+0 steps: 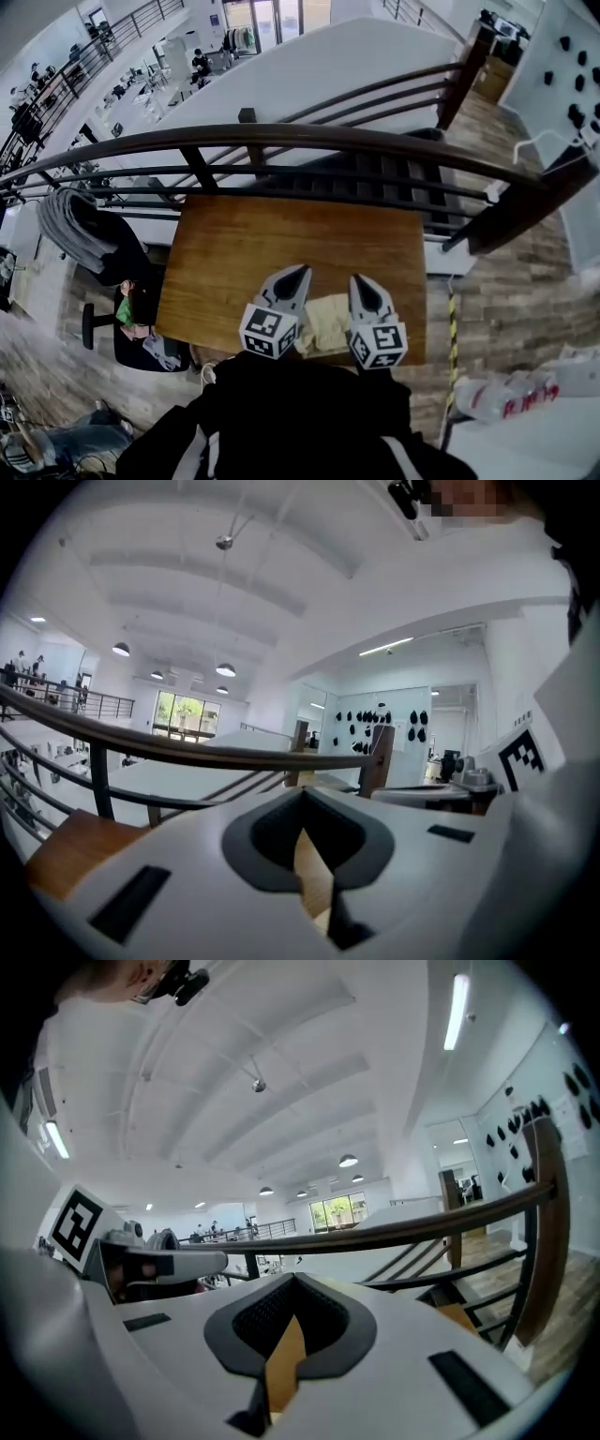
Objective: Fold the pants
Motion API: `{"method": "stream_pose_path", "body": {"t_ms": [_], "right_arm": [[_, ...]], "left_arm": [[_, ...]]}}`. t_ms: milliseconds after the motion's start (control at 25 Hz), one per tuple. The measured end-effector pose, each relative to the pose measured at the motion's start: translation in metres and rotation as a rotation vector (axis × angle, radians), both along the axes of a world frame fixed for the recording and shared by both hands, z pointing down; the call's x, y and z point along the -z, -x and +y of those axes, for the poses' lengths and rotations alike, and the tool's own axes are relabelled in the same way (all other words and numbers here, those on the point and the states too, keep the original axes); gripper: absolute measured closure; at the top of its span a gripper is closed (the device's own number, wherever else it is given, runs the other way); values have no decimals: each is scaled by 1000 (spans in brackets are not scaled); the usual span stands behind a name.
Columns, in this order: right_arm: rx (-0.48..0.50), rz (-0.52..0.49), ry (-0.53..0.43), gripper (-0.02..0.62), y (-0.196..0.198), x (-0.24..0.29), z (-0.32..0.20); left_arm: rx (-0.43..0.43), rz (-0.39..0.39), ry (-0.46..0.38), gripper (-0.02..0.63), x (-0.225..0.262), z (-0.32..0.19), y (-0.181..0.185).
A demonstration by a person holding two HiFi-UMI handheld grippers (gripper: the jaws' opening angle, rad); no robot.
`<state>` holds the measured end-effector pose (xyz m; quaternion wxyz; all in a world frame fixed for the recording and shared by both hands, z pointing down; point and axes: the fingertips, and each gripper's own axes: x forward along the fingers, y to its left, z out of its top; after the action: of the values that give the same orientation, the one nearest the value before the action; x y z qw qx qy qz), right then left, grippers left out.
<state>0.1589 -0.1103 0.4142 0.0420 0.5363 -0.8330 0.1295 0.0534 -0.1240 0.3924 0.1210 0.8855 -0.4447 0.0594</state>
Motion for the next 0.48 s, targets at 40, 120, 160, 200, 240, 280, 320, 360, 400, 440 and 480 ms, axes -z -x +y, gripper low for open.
{"method": "stream_pose_path", "body": {"t_ms": [40,120,160,200,240,280,320,360,400,440,480], "right_arm": [[-4,17,-15,592,0,5,1],[-5,25,-26,592,2,11,6],[-1,21,-28,592,4,13,7],[5,16,-32,592,6,14,7],[10,13,-38,592,7,15,6],[12,9,-42,592,7,15,3],[11,5,-47,592,8,16,1],[14,2,-52,592,8,17,-1],[21,3,-56,592,8,18,-2],[27,6,-58,592,9,19,-2],[29,7,-57,592,10,19,-3]], "left_arm": [[5,5,-23,604,8,2,1],[19,7,-48,604,15,7,3],[30,5,-55,604,15,9,5],[40,5,-62,604,15,9,8],[46,7,-69,604,16,9,10],[48,12,-76,604,17,7,11],[46,15,-83,604,19,6,11],[43,17,-87,604,20,6,11],[40,18,-90,604,21,7,9],[39,19,-89,604,21,7,9],[39,20,-88,604,20,7,8]]}}
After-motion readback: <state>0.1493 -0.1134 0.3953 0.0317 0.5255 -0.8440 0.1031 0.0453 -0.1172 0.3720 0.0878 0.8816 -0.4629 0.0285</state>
